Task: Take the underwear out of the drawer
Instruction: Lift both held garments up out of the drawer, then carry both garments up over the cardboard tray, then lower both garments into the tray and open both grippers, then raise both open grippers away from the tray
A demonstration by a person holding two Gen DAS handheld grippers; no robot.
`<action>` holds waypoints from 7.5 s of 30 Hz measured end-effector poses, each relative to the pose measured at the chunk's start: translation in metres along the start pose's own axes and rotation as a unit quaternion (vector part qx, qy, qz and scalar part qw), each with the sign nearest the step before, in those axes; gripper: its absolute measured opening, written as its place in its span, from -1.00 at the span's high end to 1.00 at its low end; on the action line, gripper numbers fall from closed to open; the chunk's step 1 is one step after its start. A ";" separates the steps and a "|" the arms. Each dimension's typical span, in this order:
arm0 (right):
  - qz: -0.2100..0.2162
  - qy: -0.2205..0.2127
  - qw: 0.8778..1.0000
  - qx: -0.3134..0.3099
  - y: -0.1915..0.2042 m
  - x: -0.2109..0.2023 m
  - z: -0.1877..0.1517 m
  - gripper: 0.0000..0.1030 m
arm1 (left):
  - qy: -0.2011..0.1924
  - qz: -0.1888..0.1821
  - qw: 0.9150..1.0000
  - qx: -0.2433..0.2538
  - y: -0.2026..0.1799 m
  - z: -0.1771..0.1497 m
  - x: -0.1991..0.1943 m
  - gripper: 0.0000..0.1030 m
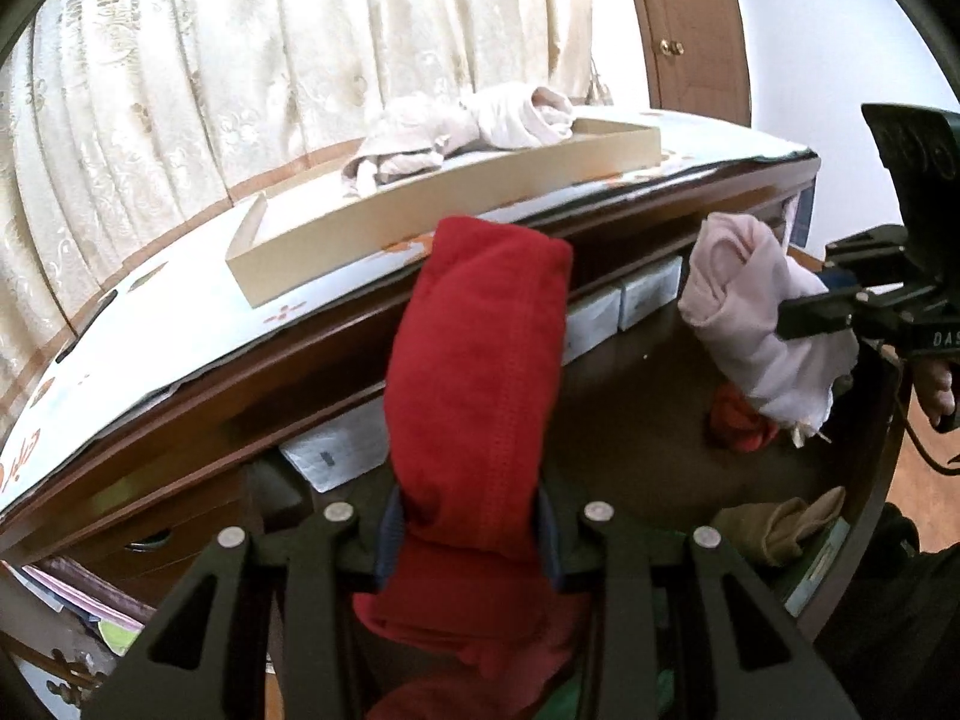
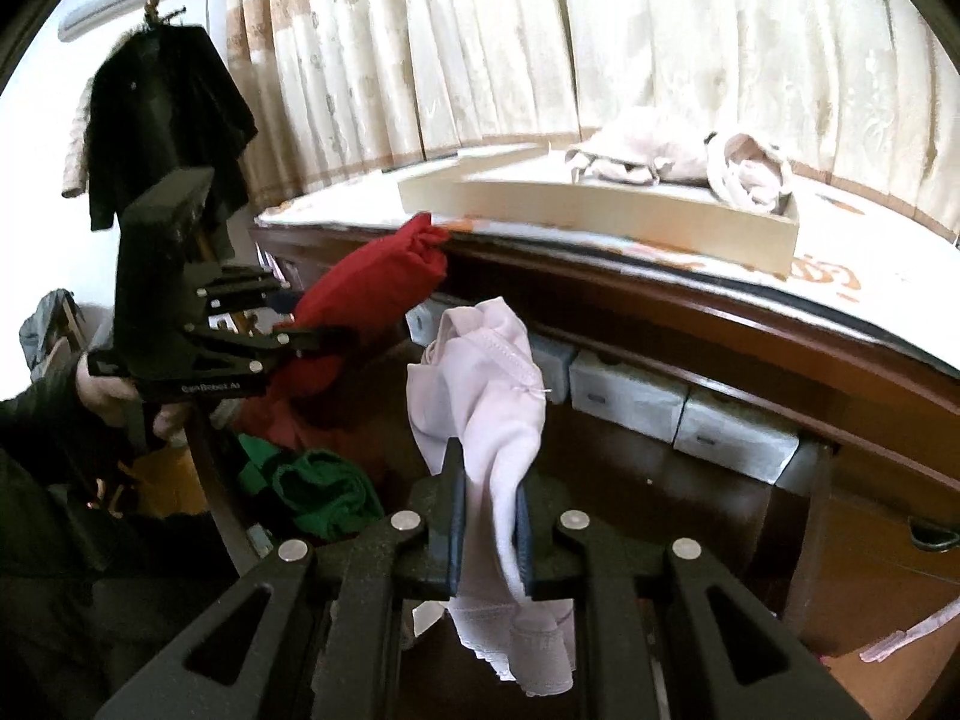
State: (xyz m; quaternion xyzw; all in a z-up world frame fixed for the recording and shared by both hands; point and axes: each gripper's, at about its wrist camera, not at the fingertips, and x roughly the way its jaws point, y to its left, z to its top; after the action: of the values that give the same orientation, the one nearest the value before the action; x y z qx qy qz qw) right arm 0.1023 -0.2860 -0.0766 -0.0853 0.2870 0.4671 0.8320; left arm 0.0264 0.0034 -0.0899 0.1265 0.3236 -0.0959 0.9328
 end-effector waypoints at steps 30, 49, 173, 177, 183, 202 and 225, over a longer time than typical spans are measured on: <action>0.008 -0.106 0.994 0.015 -0.005 -0.031 0.002 0.71 | -0.089 -0.010 0.995 -0.051 0.009 -0.005 -0.026 0.33; 0.003 -0.142 0.989 0.045 -0.004 -0.051 0.005 0.71 | -0.117 -0.014 0.989 -0.089 0.018 -0.002 -0.038 0.33; -0.015 -0.018 0.972 0.232 -0.117 0.180 0.281 0.69 | 0.057 -0.075 0.948 -0.305 0.201 0.203 0.146 0.33; -0.018 -0.014 0.970 0.240 -0.122 0.188 0.279 0.68 | 0.061 -0.070 0.949 -0.302 0.201 0.207 0.151 0.33; -0.026 -0.008 0.969 0.245 -0.128 0.197 0.278 0.68 | 0.070 -0.065 0.949 -0.300 0.203 0.208 0.161 0.33; -0.037 -0.017 0.983 0.180 -0.105 0.162 0.266 -0.01 | 0.024 -0.048 0.968 -0.244 0.185 0.208 0.115 0.07; 0.014 0.002 0.999 0.032 -0.017 0.025 0.165 -0.07 | 0.010 -0.095 0.984 -0.153 0.112 0.120 -0.004 0.06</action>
State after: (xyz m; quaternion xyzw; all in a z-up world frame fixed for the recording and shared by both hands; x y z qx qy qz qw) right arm 0.1916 -0.2093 0.0426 -0.0553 0.3043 0.4689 0.8273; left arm 0.1225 0.0745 0.0234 -0.0478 0.3539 -0.1324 0.9246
